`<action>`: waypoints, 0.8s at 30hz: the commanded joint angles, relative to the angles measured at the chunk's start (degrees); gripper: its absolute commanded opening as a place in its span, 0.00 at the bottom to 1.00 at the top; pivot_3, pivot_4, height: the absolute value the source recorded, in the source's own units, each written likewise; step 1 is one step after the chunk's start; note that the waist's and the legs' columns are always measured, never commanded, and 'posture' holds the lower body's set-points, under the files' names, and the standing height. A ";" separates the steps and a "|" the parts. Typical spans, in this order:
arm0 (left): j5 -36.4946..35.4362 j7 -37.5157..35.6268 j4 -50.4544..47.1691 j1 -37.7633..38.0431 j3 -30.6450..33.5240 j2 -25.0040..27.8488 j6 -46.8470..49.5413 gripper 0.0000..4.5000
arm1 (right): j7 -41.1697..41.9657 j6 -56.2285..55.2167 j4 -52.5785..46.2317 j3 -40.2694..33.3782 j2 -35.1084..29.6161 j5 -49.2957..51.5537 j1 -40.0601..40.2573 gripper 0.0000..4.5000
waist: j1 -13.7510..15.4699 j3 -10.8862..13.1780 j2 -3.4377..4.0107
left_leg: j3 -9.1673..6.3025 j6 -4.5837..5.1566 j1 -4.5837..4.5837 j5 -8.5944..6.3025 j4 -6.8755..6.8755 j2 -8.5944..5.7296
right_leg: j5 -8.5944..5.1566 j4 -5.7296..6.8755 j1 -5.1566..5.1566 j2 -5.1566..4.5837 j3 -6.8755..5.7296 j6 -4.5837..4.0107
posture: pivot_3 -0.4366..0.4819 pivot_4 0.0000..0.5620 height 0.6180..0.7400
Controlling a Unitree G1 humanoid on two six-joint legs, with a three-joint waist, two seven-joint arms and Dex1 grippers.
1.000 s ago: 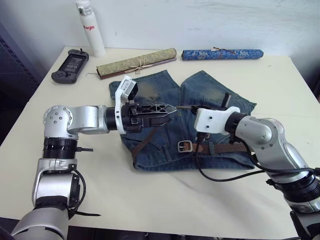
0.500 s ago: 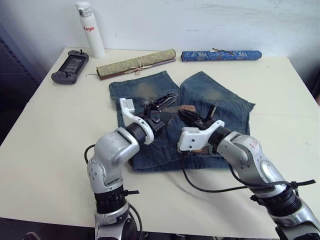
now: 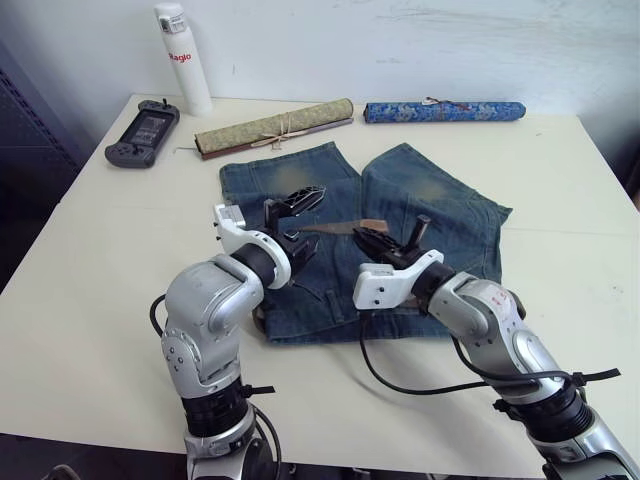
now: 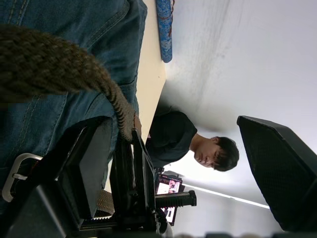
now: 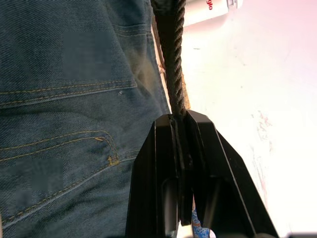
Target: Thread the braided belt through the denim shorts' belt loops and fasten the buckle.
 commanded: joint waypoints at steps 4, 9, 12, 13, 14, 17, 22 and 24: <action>-0.34 3.47 -0.66 3.68 -1.48 -5.23 -1.93 0.99 | -0.15 -1.25 -3.75 -2.99 0.49 -0.95 -1.07 0.00 | 0.22 0.00 0.00 | 0.00 0.00 0.00 0.00 0.00 0.00 | 0.00 0.00 0.00 0.01 0.01 0.00 | 0.48 0.27 0.56; -0.34 1.26 1.85 2.18 -0.52 -4.87 -4.07 0.99 | 0.47 -2.36 -5.13 -3.19 0.59 -0.23 -0.09 0.00 | 0.58 0.00 0.00 | 0.00 0.00 0.00 0.00 0.00 0.00 | 0.00 -0.01 0.00 0.02 0.01 0.00 | 0.48 0.27 0.56; -0.34 -1.30 4.67 1.36 -0.01 -4.50 -3.08 0.99 | 0.94 -2.98 -5.82 -3.27 0.83 0.46 0.05 0.00 | 0.93 0.00 0.00 | 0.01 0.00 0.00 0.00 0.00 0.00 | 0.00 -0.03 0.00 0.02 0.01 0.00 | 0.48 0.27 0.56; -0.34 -1.92 5.78 0.97 0.18 -4.28 -2.69 0.99 | 1.15 -3.13 -5.98 -3.26 0.97 0.62 0.05 0.00 | 0.98 0.00 0.00 | 0.00 0.00 -0.01 0.00 0.00 0.00 | 0.00 -0.04 0.00 0.02 0.01 0.00 | 0.48 0.27 0.56; -0.34 -2.47 6.91 0.62 0.35 -3.80 -2.35 0.99 | 1.28 -3.28 -6.18 -3.26 1.15 0.79 0.06 0.00 | 1.01 0.00 0.00 | 0.00 0.00 -0.02 0.00 0.00 0.00 | 0.00 -0.05 0.00 0.02 0.00 0.00 | 0.48 0.27 0.56; -0.34 -3.37 8.41 0.22 0.82 -3.44 -1.68 0.99 | 1.68 -3.29 -6.61 -3.26 1.57 0.92 0.11 0.00 | 1.00 0.00 0.00 | 0.00 0.00 -0.02 0.00 0.00 0.00 | 0.00 -0.05 0.00 0.02 0.00 0.00 | 0.48 0.27 0.56; -0.34 -3.71 8.21 0.79 1.24 -3.41 -1.61 0.60 | 2.21 -2.98 -6.71 -3.63 1.77 0.97 0.36 0.00 | 0.99 0.00 -0.01 | 0.00 0.00 -0.02 0.00 0.00 0.00 | 0.00 -0.05 0.00 0.02 0.00 0.00 | 0.48 0.27 0.56; -0.34 -3.88 7.96 1.10 1.36 -3.68 -1.47 0.40 | 2.37 -2.84 -6.72 -3.69 1.92 1.12 0.41 0.00 | 0.99 0.00 -0.01 | -0.01 0.00 -0.02 0.00 0.00 0.00 | 0.00 -0.05 0.00 0.02 0.00 0.00 | 0.48 0.27 0.56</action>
